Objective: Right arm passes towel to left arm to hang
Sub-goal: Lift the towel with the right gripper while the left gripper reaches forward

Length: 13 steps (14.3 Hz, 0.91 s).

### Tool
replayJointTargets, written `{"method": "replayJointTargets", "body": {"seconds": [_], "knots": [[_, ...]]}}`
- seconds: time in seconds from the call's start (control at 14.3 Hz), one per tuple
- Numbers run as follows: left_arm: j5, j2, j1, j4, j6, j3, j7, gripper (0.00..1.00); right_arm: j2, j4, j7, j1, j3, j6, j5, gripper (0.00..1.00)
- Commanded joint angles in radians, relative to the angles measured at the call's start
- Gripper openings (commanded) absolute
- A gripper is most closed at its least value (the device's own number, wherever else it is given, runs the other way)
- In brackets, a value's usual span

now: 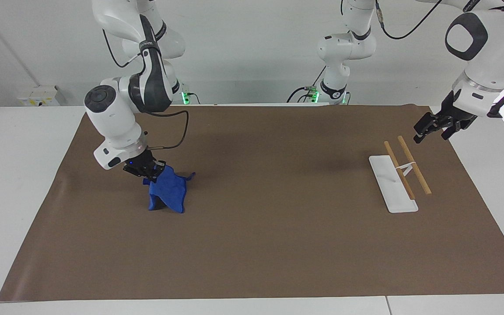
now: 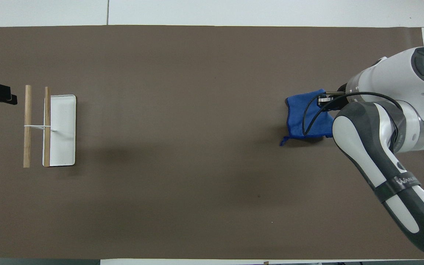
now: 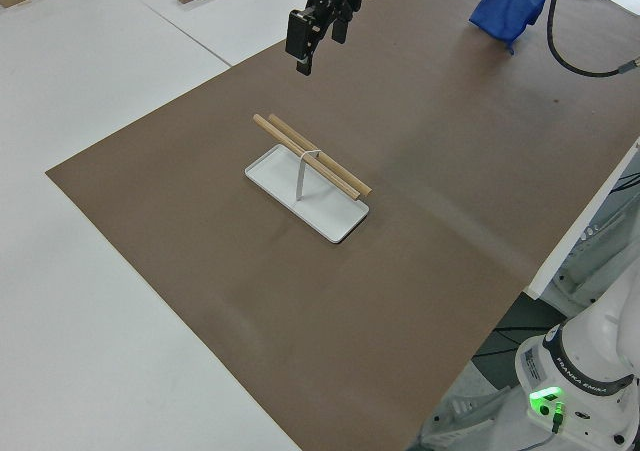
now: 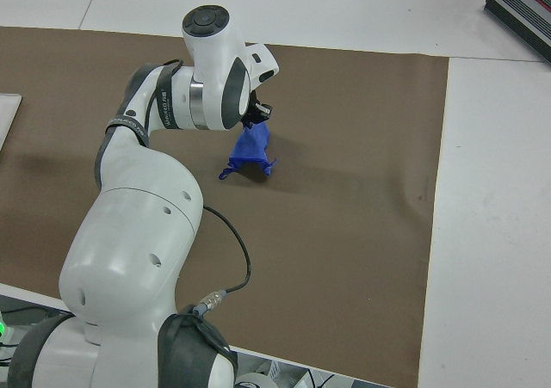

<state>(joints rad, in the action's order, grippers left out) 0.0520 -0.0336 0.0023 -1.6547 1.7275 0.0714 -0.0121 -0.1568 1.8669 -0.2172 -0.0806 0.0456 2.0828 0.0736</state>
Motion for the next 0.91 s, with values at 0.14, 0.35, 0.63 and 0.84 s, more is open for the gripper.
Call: {"method": "replayJointTargets", "body": {"seconds": [0.14,0.35,0.63,0.84], "knots": [[-0.021,0.028,-0.007,-0.028,0.007,0.004,0.000,1.00,-0.076,-0.262,-0.183,-0.063,0.007,-0.113,0.144,0.00],[-0.021,0.028,-0.007,-0.028,0.007,0.004,0.000,1.00,-0.109,-0.322,-0.354,-0.120,0.007,-0.080,0.300,0.00],[-0.021,0.028,-0.007,-0.028,0.007,0.004,0.000,1.00,-0.128,-0.318,-0.535,-0.220,0.007,0.136,0.468,0.00],[-0.021,0.027,-0.037,-0.028,0.004,-0.001,0.000,1.00,-0.139,-0.318,-0.695,-0.310,0.007,0.313,0.532,0.00]]}}
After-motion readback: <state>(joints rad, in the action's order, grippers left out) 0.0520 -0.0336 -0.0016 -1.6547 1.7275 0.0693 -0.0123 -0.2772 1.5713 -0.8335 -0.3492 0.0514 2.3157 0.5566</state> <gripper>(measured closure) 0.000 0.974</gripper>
